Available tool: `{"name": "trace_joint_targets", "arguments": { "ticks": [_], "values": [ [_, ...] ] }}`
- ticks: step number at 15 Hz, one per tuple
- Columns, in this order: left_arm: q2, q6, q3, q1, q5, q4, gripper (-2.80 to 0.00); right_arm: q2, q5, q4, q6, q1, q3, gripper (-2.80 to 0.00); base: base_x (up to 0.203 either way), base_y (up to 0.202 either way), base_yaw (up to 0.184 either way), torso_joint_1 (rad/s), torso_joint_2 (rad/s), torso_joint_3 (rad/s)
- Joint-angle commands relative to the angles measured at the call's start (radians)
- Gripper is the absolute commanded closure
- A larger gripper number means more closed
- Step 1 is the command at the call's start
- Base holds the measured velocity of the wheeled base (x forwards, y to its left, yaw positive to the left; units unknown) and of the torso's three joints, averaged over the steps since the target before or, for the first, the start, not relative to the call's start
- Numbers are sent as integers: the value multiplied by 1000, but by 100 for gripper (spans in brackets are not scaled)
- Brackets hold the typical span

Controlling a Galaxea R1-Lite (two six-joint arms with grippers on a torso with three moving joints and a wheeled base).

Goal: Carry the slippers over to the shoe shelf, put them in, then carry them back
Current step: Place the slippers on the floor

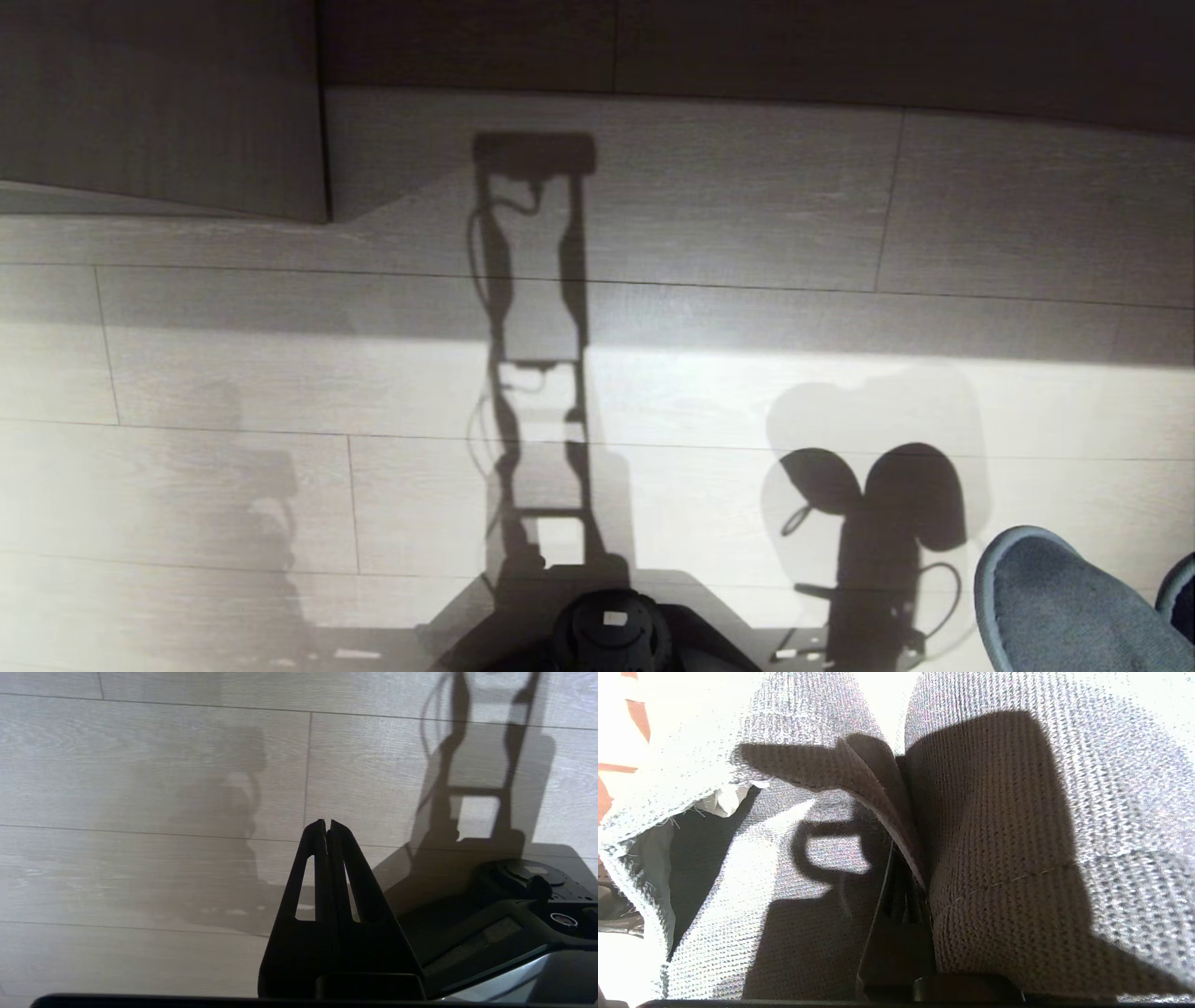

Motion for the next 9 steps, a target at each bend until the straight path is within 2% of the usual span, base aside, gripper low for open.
{"name": "trace_joint_targets", "arguments": {
  "ticks": [1,4,9],
  "values": [
    [0,-1,0,0,0,-1,0,-39,0,0,-1,0,40,0,0,-196,3,0,2,0],
    [0,0,0,0,1,-1,0,-39,0,0,-1,0,40,0,0,-126,2,-2,1,4],
    [0,1,0,0,0,-1,0,-39,0,0,-1,0,40,0,0,0,0,0,0,0]
  ]
}}
